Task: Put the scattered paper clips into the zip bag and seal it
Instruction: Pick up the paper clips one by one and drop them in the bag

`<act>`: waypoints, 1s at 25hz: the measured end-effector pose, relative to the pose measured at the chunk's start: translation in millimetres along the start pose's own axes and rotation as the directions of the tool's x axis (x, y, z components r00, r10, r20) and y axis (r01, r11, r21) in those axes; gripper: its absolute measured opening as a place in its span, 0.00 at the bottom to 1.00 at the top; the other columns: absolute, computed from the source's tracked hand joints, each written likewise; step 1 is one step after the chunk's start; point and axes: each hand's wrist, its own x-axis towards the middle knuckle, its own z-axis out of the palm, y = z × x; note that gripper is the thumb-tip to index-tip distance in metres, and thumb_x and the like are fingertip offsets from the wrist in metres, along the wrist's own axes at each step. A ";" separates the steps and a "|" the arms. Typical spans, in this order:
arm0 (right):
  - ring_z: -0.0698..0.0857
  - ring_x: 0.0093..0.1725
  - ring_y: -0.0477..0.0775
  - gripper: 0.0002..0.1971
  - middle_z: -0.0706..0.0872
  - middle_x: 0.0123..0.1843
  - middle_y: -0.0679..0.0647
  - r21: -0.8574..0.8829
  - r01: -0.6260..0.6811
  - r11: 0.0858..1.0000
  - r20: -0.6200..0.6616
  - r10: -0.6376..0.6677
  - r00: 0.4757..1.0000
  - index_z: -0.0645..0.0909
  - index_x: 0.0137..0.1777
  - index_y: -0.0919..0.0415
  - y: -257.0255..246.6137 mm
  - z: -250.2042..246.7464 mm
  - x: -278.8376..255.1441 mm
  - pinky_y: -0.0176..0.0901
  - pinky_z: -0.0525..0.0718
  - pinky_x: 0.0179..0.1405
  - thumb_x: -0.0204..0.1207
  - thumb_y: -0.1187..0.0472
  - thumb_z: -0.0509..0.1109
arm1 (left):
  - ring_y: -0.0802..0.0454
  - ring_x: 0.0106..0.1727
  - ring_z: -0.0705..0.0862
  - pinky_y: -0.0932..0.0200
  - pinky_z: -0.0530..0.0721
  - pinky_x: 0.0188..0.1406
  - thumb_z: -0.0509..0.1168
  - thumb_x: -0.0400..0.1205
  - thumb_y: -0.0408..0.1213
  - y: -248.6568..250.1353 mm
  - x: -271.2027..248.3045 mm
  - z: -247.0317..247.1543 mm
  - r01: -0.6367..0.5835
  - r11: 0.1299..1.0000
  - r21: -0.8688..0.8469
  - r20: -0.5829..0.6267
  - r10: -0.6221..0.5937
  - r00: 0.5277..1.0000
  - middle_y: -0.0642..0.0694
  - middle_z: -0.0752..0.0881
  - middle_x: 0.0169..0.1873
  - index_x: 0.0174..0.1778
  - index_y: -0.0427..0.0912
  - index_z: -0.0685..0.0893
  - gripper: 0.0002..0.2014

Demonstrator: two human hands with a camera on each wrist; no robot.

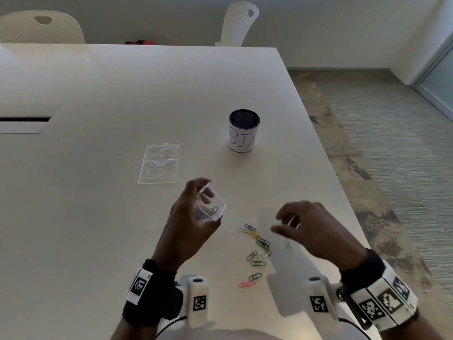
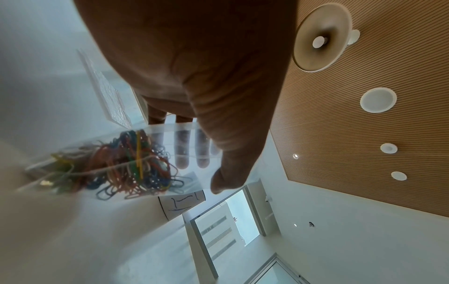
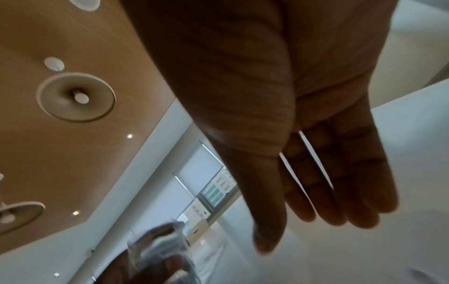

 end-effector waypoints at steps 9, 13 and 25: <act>0.86 0.53 0.46 0.13 0.84 0.58 0.46 -0.015 0.007 1.000 0.065 -0.006 0.998 0.86 0.67 0.55 10.2 45.4 -38.8 0.43 0.87 0.60 0.85 0.56 0.72 | 0.51 0.60 0.86 0.50 0.93 0.49 0.81 0.77 0.31 4.2 -0.7 0.3 0.006 1.000 0.021 0.027 -0.007 1.000 0.56 0.84 0.57 0.73 0.53 0.74 0.32; 0.83 0.65 0.48 0.59 0.73 0.71 0.45 -0.105 -0.037 0.994 0.238 0.061 0.969 0.60 0.85 0.52 -12.1 50.7 -48.3 0.42 0.84 0.66 0.58 0.32 0.85 | 0.52 0.60 0.86 0.51 0.94 0.49 0.81 0.77 0.32 4.6 -0.7 -2.3 0.000 1.000 0.032 0.030 -0.001 1.000 0.55 0.84 0.57 0.73 0.53 0.74 0.32; 0.87 0.58 0.60 0.17 0.83 0.60 0.55 -0.038 -0.010 0.999 -0.057 0.008 0.998 0.83 0.67 0.61 -17.4 69.6 14.4 0.47 0.84 0.59 0.79 0.62 0.79 | 0.52 0.60 0.86 0.55 0.93 0.50 0.82 0.76 0.31 1.5 0.3 -5.3 -0.015 0.999 0.044 0.031 0.014 0.999 0.57 0.84 0.57 0.72 0.53 0.73 0.33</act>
